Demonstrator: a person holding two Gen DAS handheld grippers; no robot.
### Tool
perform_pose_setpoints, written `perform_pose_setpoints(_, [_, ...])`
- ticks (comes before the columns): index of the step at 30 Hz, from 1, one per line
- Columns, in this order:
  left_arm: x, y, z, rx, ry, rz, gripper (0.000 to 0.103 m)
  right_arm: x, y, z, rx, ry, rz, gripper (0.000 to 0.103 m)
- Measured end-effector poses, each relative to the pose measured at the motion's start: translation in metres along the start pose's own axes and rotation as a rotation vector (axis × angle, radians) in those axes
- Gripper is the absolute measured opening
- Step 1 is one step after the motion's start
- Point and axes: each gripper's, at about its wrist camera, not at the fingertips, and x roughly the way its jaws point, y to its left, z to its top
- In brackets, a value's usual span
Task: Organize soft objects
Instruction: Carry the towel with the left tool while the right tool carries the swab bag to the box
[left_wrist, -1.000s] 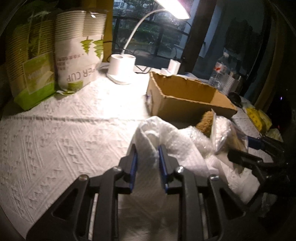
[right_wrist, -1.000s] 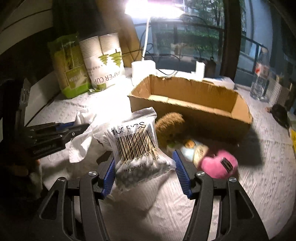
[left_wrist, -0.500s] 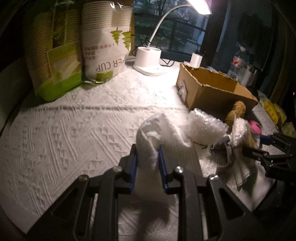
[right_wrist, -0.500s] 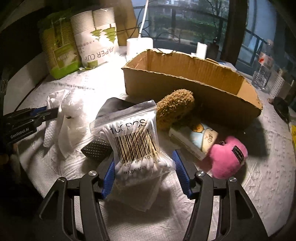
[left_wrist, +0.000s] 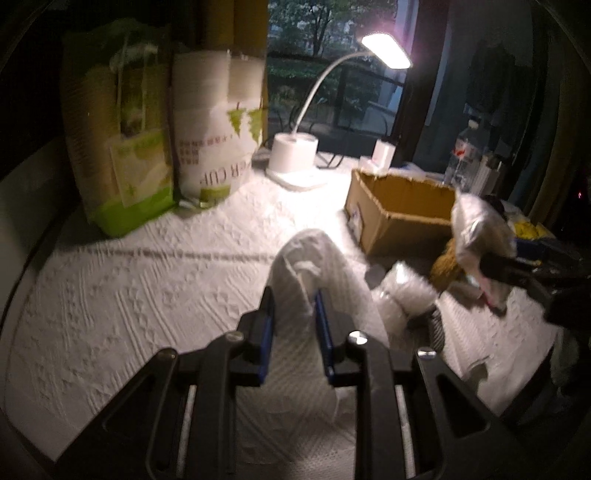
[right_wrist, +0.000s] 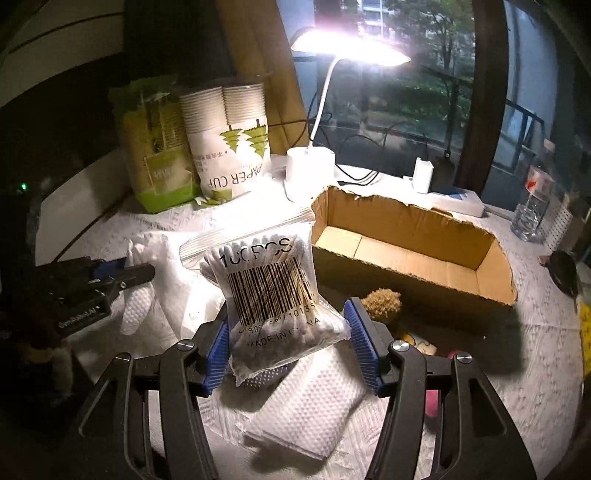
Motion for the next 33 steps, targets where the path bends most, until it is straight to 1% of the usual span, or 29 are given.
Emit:
perform_pose_setpoints(7, [-0.019, -0.004, 0.027, 0.001, -0.072, -0.019, 0.022, -0.006, -0.012, 0.005, 0.023, -0.017, -0.029, 0.061])
perform_pose_setpoints(13, [-0.026, -0.022, 0.051, 0.021, -0.129, -0.039, 0.022, -0.018, -0.037, 0.009, 0.049, -0.053, -0.063, 0.061])
perform_pose_setpoints(21, [-0.007, -0.054, 0.073, 0.028, -0.133, -0.087, 0.022, -0.023, -0.08, 0.011, 0.099, -0.08, -0.116, 0.061])
perform_pose_setpoints(27, [0.013, -0.086, 0.09, 0.05, -0.126, -0.118, 0.022, -0.023, -0.116, 0.008, 0.14, -0.081, -0.154, 0.061])
perform_pose_setpoints(33, [0.033, -0.114, 0.102, 0.073, -0.112, -0.146, 0.022, -0.019, -0.147, 0.006, 0.177, -0.081, -0.173, 0.061])
